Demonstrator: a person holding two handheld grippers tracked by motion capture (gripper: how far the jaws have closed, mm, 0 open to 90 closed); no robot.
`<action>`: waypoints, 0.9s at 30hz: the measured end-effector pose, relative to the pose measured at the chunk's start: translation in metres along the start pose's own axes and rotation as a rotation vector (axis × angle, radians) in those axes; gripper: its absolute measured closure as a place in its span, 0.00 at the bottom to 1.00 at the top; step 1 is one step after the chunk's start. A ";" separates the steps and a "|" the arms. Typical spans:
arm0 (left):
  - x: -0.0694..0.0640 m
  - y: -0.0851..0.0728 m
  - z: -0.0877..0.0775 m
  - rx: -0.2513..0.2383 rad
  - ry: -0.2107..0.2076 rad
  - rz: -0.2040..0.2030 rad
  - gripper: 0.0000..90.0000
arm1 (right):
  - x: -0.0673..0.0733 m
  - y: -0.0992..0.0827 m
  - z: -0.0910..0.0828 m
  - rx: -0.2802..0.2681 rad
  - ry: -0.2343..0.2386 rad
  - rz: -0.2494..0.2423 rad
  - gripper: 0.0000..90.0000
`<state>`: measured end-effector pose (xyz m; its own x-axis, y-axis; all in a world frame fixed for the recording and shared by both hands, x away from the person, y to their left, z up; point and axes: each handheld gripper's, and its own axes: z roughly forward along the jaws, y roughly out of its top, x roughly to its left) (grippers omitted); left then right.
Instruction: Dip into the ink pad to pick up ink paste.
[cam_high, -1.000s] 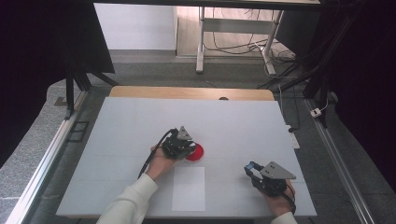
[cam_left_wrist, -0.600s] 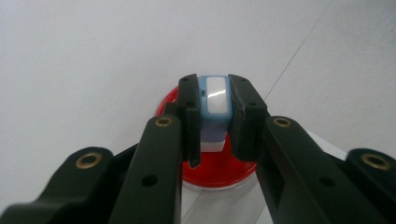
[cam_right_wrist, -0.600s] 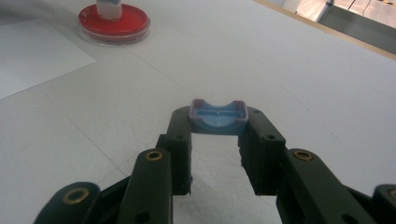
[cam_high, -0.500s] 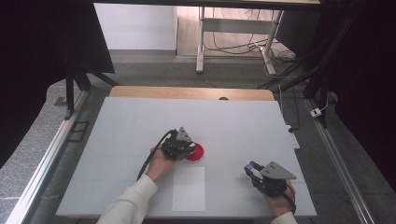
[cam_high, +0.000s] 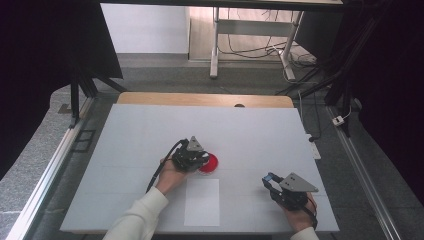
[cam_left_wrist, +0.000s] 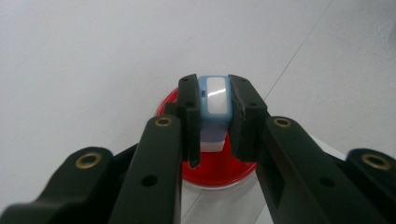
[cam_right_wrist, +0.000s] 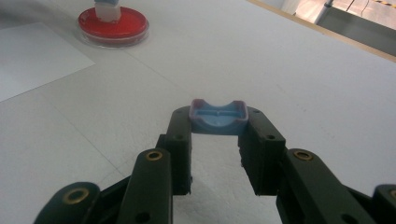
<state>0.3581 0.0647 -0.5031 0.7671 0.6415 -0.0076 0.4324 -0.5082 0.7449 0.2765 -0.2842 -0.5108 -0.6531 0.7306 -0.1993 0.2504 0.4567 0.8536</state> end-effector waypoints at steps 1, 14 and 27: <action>0.000 0.000 -0.001 -0.005 0.000 0.000 0.84 | 0.000 0.000 0.000 0.000 0.000 0.000 0.72; -0.001 0.007 -0.019 -0.095 -0.026 -0.008 0.84 | -0.001 0.000 -0.001 -0.003 -0.001 0.002 0.72; 0.003 0.009 -0.029 -0.099 -0.048 -0.023 0.84 | -0.001 0.000 -0.001 -0.005 -0.001 0.002 0.72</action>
<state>0.3506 0.0786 -0.4775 0.7805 0.6227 -0.0558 0.4030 -0.4328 0.8064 0.2764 -0.2851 -0.5098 -0.6515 0.7324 -0.1981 0.2484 0.4527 0.8564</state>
